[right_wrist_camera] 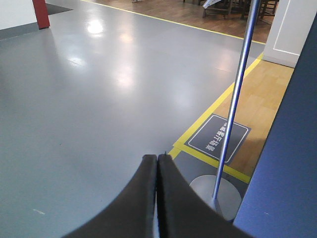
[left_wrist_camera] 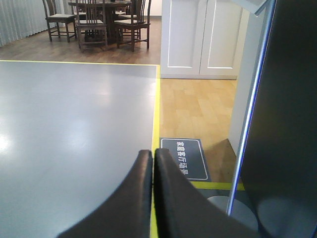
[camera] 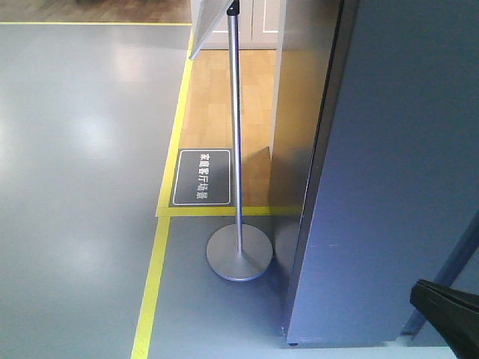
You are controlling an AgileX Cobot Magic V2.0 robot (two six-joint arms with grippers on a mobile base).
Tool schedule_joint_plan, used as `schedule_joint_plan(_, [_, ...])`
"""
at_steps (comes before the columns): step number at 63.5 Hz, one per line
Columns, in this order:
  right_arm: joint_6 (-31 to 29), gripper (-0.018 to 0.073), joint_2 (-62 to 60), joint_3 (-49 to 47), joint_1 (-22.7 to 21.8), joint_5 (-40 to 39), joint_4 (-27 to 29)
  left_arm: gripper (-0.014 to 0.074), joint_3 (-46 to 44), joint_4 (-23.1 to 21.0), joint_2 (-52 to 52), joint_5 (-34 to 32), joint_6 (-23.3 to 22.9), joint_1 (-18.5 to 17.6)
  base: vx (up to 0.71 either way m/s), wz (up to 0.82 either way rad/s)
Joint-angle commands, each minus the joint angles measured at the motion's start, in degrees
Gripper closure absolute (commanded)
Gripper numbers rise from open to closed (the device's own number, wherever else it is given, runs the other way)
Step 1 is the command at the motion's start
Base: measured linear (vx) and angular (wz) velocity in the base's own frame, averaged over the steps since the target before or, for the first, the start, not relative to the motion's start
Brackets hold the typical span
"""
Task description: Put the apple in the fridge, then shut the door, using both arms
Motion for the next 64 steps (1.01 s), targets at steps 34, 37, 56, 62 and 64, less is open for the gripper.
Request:
schedule_joint_plan(34, [-0.24, 0.0563, 0.43, -1.51, -0.08, -1.08, 2.86, 0.0604, 1.48, -0.52, -0.91, -4.46, -0.55, -0.1, 0.0, 0.0])
schedule_joint_plan(37, [-0.24, 0.0563, 0.43, -1.51, -0.08, -1.08, 2.86, 0.0604, 1.48, -0.52, -0.91, -4.46, -0.55, -0.1, 0.0, 0.0])
schedule_joint_plan(56, [-0.56, 0.0563, 0.43, 0.72, 2.48, -3.56, 2.5, 0.0604, 1.48, -0.52, -0.91, -4.46, -0.55, -0.1, 0.0, 0.0])
schedule_joint_plan(62, [-0.02, 0.0563, -0.27, 2.7, 5.18, -9.57, 2.41, 0.0604, 1.48, -0.52, -0.91, -4.43, -0.55, -0.1, 0.0, 0.0])
schedule_joint_plan(64, [0.57, 0.0563, -0.87, 3.49, 6.34, -12.01, 2.48, 0.0604, 1.48, -0.52, -0.91, -4.43, -0.55, -0.1, 0.0, 0.0])
